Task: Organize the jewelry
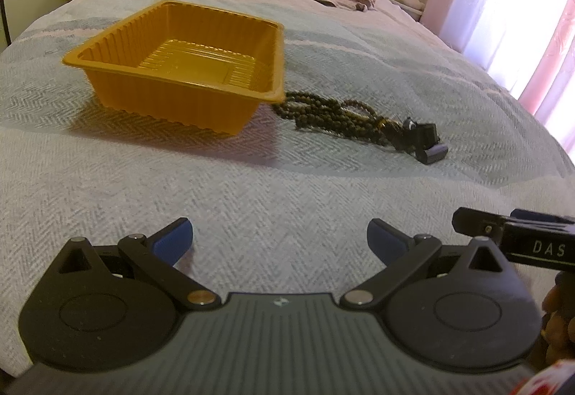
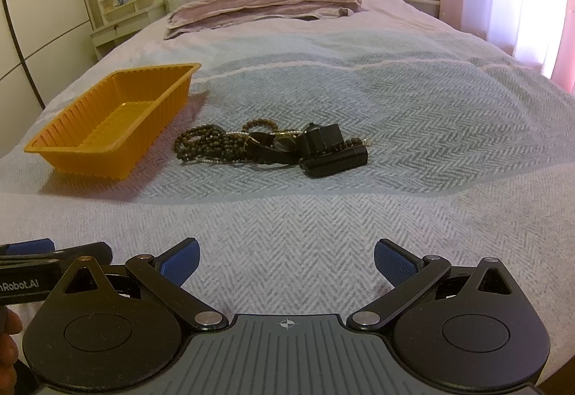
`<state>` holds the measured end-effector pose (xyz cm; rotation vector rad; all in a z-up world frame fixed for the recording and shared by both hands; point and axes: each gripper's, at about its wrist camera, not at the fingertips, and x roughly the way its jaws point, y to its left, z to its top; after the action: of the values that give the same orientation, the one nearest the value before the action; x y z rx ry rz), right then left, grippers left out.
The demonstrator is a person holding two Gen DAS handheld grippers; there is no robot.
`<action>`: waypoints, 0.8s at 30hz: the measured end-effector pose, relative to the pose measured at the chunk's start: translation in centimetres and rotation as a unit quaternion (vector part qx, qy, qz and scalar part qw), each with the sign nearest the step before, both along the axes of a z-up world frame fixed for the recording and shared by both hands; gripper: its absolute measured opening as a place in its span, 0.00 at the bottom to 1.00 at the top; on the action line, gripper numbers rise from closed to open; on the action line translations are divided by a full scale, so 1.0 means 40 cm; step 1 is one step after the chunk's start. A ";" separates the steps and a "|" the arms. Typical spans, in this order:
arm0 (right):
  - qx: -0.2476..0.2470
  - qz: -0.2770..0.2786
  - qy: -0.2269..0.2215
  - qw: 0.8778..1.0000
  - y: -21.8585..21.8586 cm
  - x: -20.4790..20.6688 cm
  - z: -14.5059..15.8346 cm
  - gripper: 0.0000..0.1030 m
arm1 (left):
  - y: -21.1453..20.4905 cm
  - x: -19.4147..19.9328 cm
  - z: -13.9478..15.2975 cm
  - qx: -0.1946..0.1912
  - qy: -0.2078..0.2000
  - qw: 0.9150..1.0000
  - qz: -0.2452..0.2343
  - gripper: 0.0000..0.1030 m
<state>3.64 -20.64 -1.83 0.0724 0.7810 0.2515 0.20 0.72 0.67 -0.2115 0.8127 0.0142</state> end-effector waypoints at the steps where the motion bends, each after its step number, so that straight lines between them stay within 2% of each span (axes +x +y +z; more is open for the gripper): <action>1: 0.005 0.000 0.000 1.000 0.001 0.002 -0.001 1.00 | 0.013 0.001 0.003 -0.003 -0.002 1.000 0.005 0.99; 7: 0.040 0.005 -0.001 0.999 0.009 0.033 -0.004 1.00 | 0.129 0.008 0.040 -0.016 -0.023 0.999 0.043 0.99; 11: 0.035 0.020 -0.030 0.999 0.029 0.047 -0.008 1.00 | 0.232 0.025 0.072 -0.006 -0.042 0.997 0.071 0.97; 14: 0.014 0.027 -0.049 0.998 0.045 0.060 -0.009 1.00 | 0.324 0.048 0.090 -0.004 -0.055 0.994 0.094 0.93; 17: 0.037 0.018 -0.035 0.999 0.042 0.086 -0.013 1.00 | 0.408 0.080 0.104 0.004 -0.064 0.992 0.108 0.87; 20: 0.061 0.003 -0.037 0.997 0.035 0.103 -0.014 1.00 | 0.481 0.129 0.108 -0.007 -0.062 0.993 0.097 0.84; 24: 0.050 0.000 -0.042 0.998 0.041 0.120 -0.017 1.00 | 0.546 0.209 0.093 -0.034 -0.044 0.996 0.063 0.70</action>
<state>8.45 -18.99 -2.50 0.1553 0.6853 0.2918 8.56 22.55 4.38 -0.3258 0.7114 0.0944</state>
